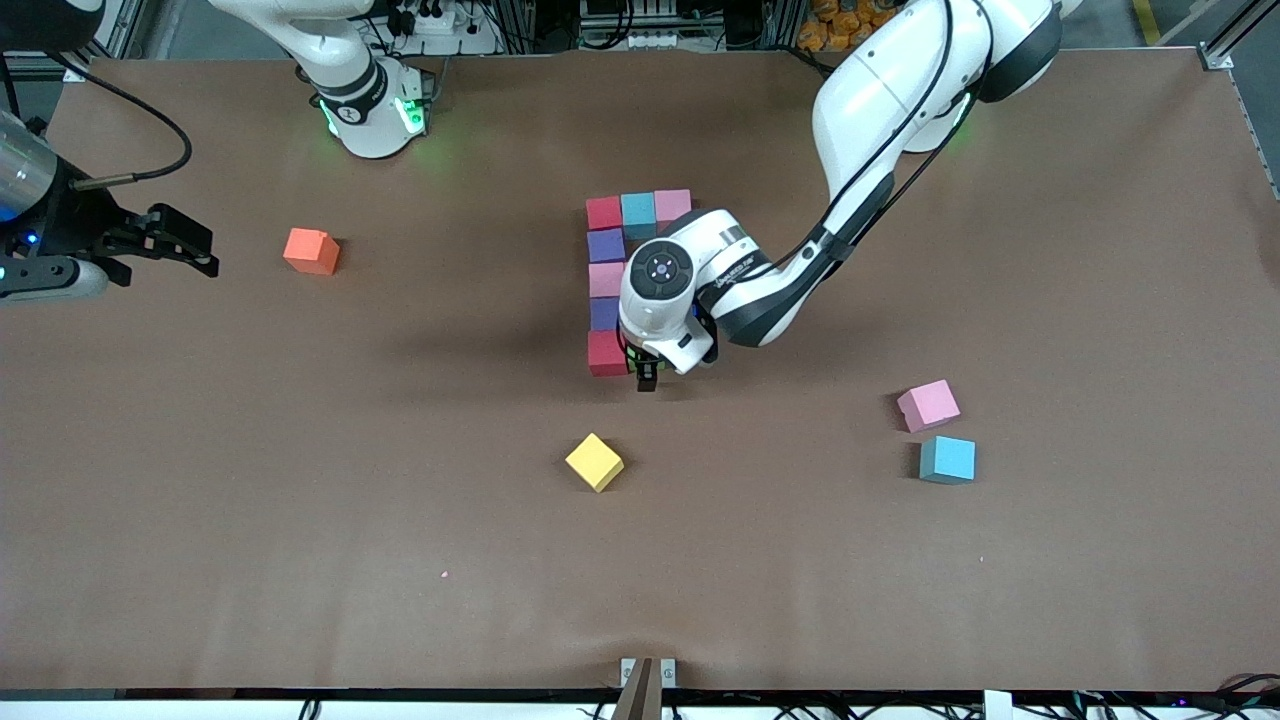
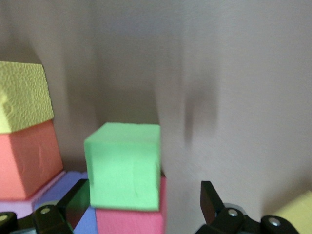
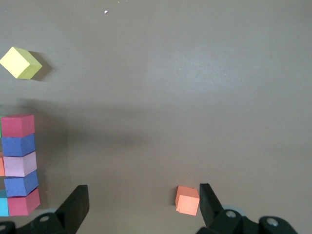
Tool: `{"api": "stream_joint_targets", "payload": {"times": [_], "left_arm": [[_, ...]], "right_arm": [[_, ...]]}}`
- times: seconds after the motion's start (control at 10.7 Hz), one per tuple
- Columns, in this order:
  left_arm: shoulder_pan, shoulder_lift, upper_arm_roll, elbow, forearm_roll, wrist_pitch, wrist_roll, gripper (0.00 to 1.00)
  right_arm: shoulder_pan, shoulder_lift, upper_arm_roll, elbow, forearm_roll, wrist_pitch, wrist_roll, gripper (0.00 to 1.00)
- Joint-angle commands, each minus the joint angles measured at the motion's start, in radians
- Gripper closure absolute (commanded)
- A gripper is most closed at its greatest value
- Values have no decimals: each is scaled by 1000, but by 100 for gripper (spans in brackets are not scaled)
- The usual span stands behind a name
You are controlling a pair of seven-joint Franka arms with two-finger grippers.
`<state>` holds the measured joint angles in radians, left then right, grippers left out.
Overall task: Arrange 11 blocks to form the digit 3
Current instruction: 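Lower the green cube beside red and open the left gripper, then move the left gripper to the pink cube beside the cyan cube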
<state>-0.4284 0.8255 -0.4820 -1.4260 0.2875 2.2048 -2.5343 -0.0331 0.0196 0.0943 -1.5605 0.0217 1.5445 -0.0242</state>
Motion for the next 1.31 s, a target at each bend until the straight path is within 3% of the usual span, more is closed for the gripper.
{"api": "stream_joint_targets", "payload": {"times": [0.0,0.56,1.03,1.21], "left_arm": [[29,-93,-7,-24,4,-33,26,0],[212,-245,-52,-21,-87,-155,407,0],[383,-295,-50,-30,-85,-414,987,0],[472,-290,-49,-57,-70,-435,1171,0]], "right_arm": [[-5,0,2,3,-12,-9,17,0],[-18,14,2,2,-12,2,12,0],[-18,16,2,0,-12,-3,9,0],[-8,16,4,2,-12,2,16,0]]}}
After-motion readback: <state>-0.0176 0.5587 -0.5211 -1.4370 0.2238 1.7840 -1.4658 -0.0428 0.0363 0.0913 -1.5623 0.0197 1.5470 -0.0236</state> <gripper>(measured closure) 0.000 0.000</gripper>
